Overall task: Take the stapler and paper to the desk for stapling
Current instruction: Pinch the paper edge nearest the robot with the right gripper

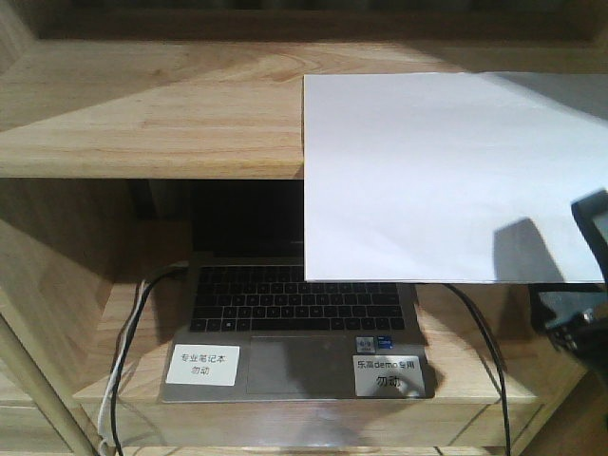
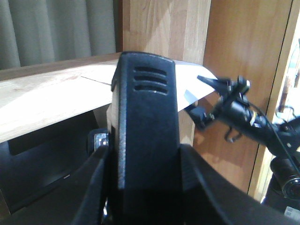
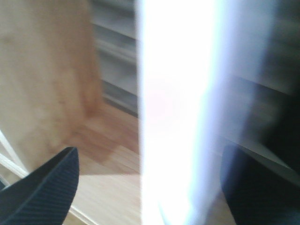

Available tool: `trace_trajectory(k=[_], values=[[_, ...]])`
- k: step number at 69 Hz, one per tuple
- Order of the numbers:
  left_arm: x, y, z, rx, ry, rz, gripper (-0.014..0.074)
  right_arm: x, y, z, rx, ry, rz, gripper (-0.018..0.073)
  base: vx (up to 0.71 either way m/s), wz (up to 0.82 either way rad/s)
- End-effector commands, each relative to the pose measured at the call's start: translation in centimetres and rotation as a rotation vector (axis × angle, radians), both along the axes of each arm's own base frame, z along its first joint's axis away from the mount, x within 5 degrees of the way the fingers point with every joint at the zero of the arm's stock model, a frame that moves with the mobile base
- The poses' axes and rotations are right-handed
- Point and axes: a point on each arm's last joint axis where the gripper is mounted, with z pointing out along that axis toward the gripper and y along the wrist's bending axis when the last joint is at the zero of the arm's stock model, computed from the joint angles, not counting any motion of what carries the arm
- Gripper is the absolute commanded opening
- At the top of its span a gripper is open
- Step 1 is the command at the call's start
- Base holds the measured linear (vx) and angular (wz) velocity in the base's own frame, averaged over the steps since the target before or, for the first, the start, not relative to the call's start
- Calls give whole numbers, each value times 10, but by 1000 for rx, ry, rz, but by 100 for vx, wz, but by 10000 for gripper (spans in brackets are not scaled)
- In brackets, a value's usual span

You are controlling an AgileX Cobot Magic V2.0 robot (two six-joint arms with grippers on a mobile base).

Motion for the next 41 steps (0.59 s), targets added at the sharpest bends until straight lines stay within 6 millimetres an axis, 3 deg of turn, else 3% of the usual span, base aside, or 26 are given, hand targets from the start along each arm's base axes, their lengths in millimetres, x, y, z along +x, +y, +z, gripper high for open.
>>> trace_trajectory(k=[1, 28, 41], values=[[1, 1, 18, -106, -73, 2, -6, 1, 3, 26, 64, -200, 0, 580, 0, 0], [1, 1, 18, -106, -73, 2, -6, 15, 11, 41, 69, -237, -2, 573, 0, 0], [1, 1, 18, -106, -73, 2, -6, 15, 11, 41, 69, -237, -2, 441, 0, 0]])
